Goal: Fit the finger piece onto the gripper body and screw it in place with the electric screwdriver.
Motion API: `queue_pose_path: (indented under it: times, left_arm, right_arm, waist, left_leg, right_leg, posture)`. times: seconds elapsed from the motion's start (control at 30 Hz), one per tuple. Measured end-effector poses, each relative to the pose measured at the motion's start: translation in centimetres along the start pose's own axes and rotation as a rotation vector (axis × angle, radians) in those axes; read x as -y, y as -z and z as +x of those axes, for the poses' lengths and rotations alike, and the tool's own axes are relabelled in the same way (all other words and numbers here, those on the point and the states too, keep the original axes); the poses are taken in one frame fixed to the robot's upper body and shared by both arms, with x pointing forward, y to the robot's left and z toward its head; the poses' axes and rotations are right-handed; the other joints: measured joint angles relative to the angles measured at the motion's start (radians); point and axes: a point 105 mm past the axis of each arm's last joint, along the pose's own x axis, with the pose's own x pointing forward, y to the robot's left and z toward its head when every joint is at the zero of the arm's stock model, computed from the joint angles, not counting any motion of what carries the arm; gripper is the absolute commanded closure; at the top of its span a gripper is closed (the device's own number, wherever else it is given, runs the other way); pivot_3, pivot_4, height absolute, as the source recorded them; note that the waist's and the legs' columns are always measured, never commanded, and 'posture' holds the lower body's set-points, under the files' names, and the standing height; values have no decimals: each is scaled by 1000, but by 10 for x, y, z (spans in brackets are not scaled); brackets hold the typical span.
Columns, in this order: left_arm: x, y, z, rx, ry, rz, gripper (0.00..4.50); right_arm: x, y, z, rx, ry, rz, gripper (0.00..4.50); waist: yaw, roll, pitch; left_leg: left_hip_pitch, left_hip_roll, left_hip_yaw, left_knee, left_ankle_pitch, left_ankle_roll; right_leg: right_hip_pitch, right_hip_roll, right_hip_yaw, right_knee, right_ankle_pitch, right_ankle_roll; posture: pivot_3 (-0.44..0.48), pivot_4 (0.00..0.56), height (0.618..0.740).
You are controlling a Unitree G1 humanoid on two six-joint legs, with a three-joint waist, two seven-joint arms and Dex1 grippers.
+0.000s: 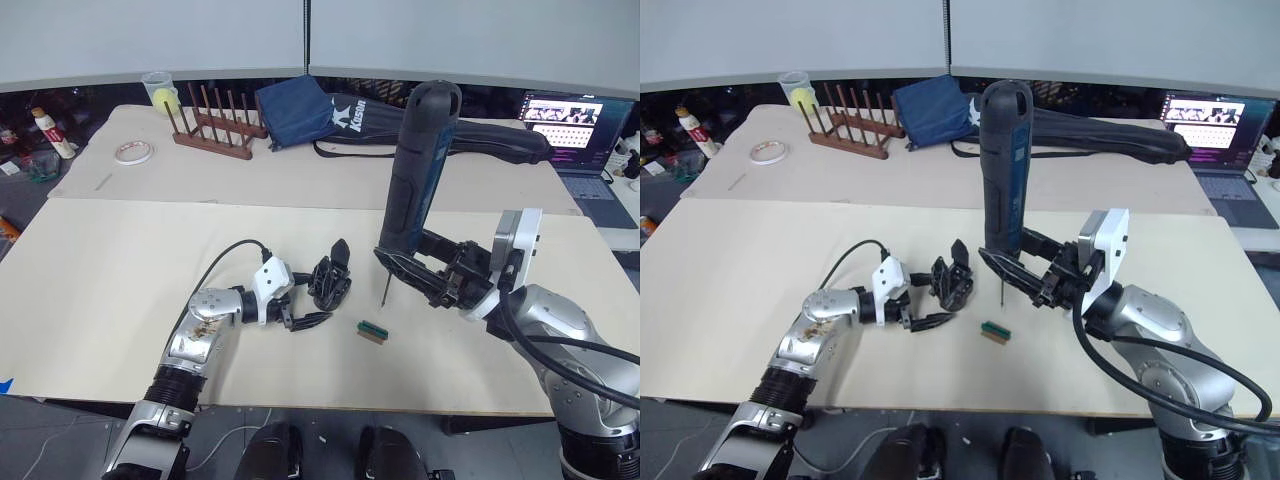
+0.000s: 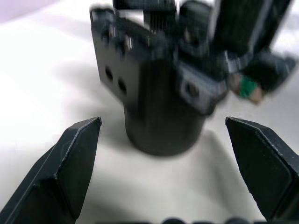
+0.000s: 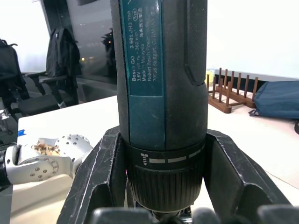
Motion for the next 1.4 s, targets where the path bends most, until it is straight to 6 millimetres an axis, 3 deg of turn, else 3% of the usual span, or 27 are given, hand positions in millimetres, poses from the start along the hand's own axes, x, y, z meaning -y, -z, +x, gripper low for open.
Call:
queue_pose_path:
  times: [0.07, 0.17, 0.27, 0.3, 0.6, 0.77, 0.83, 1.07, 1.4]
  left_arm:
    - [-2, 0, 2, 0, -13, 1, 0]
    - [-2, 2, 4, -5, -14, -1, 771]
    - [3, 2, 7, -5, 14, 11, 2115]
    - [2, 3, 6, -6, 12, 14, 2199]
    - [0, 3, 8, 0, 20, 33, 2198]
    - [-2, 3, 9, 4, 21, 35, 2198]
    - [-2, 2, 11, 6, 23, 34, 2198]
    - [-2, 2, 11, 6, 21, 32, 2198]
    - [-3, 2, 11, 6, 21, 33, 2198]
  right_arm:
    - [2, 0, 1, 1, 2, 0, 2569]
    - [3, 0, 1, -1, 5, 3, 2569]
    - [3, -1, 2, 0, 3, 1, 2569]
    - [3, -2, 3, 1, -2, -3, 2569]
    - [13, -28, 17, 20, -85, -24, 2569]
    - [14, -79, 47, 106, -182, -61, 2569]
    - [9, -89, 57, 131, -224, -58, 2569]
    - [-6, -92, 93, 144, -341, 6, 2569]
    - [-14, -60, 114, 68, -400, 13, 2569]
  waist:
    - [0, 0, 0]
    - [0, 0, 0]
    - [0, 0, 0]
    - [0, 0, 0]
    - [-1, 0, 0]
    - [-2, 0, 0]
    - [0, 0, 0]
    - [-3, 0, 0]
    - [-3, 0, 0]
  left_leg:
    - [0, 0, 0, 0, 0, 0]
    - [0, 0, 0, 0, 0, 0]
    - [0, 0, 0, 0, 0, 0]
    - [0, 0, 0, 0, 0, 0]
    - [0, 0, 0, 0, 0, 0]
    - [0, 0, 0, -1, 1, -1]
    - [0, 0, 0, -1, 1, -1]
    - [0, 0, 1, 0, 0, -1]
    - [0, 0, 2, -1, 1, -1]
  right_leg:
    - [0, 0, 0, 0, 0, 0]
    - [0, 0, 0, 0, 0, 0]
    - [0, 0, 0, 0, 0, 0]
    - [0, 0, 0, 0, 0, 0]
    - [0, 0, 0, 0, 0, 0]
    - [-1, 0, -1, 0, 0, -1]
    - [0, 0, -1, 0, 0, -1]
    - [0, 0, -1, 1, 1, -1]
    - [0, 0, -1, 1, 1, 0]
  posture:
    - [0, 150, 730]
    - [0, 150, 730]
    - [0, 150, 730]
    - [0, 150, 730]
    - [0, 150, 730]
    - [0, 150, 730]
    - [0, 150, 730]
    - [0, 150, 730]
    - [0, 150, 730]
